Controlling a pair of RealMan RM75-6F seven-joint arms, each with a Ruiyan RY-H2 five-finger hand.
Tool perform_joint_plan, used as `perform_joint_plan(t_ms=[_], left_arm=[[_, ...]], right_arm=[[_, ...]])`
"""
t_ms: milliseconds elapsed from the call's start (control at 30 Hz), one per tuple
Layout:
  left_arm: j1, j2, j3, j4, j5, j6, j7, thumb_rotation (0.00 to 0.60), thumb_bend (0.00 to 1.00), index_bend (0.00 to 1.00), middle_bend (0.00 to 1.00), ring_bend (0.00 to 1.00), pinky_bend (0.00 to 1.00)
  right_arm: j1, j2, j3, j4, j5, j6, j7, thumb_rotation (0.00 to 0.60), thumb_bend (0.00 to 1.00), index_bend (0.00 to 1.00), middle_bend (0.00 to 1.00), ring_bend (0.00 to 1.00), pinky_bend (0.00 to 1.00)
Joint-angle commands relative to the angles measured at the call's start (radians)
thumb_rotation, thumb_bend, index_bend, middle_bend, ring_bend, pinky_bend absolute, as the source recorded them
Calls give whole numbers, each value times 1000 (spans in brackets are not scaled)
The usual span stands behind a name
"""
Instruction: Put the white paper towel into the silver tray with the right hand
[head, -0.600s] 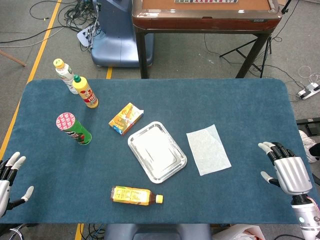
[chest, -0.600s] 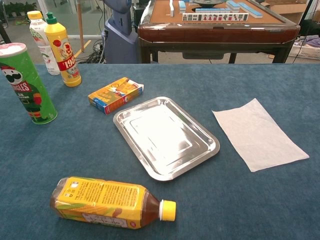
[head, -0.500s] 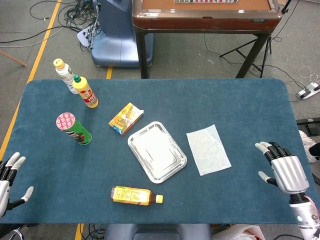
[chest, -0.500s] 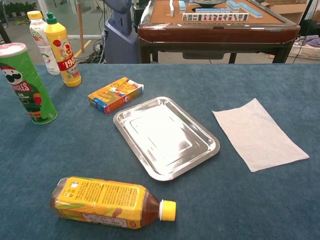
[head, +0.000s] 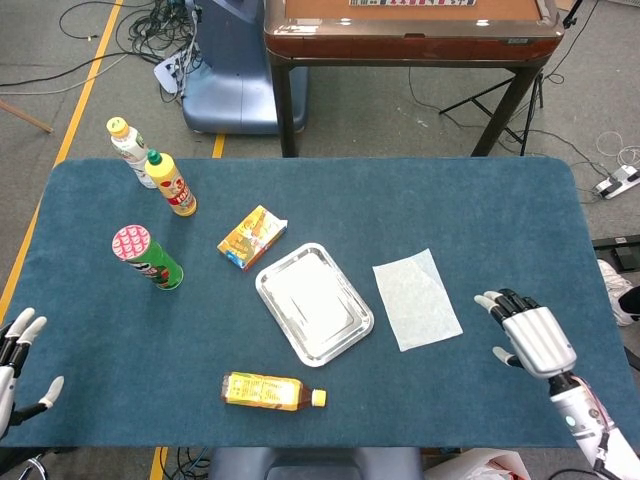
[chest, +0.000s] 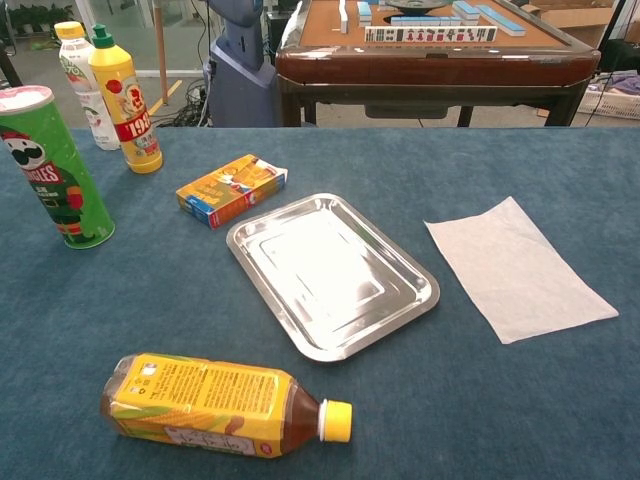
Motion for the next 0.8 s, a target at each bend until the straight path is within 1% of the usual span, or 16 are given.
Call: perform_joint_plan(t_ms=[33, 133, 300, 400, 500, 533, 667, 800], left_arm=[[4, 2, 2, -2, 2, 6, 1, 600, 274, 0, 0, 0, 0], [11, 5, 6, -5, 5, 12, 1, 600, 274, 0, 0, 0, 0], [18, 7, 7, -6, 6, 22, -1, 600, 274, 0, 0, 0, 0], [20, 8, 8, -5, 6, 22, -1, 600, 274, 0, 0, 0, 0], [22, 7, 9, -4, 5, 21, -1, 600, 274, 0, 0, 0, 0], [22, 6, 9, -4, 5, 21, -1, 600, 274, 0, 0, 0, 0], [23, 4, 9, -2, 6, 20, -1, 600, 274, 0, 0, 0, 0], [21, 2, 10, 0, 8, 15, -1, 600, 274, 0, 0, 0, 0]], right_arm=[[32, -37, -2, 44, -1, -42, 10, 600, 118, 217, 247, 179, 409], [60, -80, -1, 91, 0, -76, 16, 600, 119, 240, 247, 179, 408], [94, -136, -3, 157, 6, -121, 28, 600, 194, 282, 247, 179, 400], [106, -170, -5, 200, 7, -131, 35, 600, 195, 292, 247, 179, 399], [115, -201, -10, 235, 5, -136, 50, 600, 195, 322, 251, 179, 352], [117, -213, -12, 250, 2, -133, 55, 600, 188, 331, 254, 179, 336], [118, -249, -17, 305, -8, -110, 63, 600, 79, 393, 276, 179, 259], [118, -279, -18, 353, -4, -100, 65, 600, 50, 429, 287, 179, 225]])
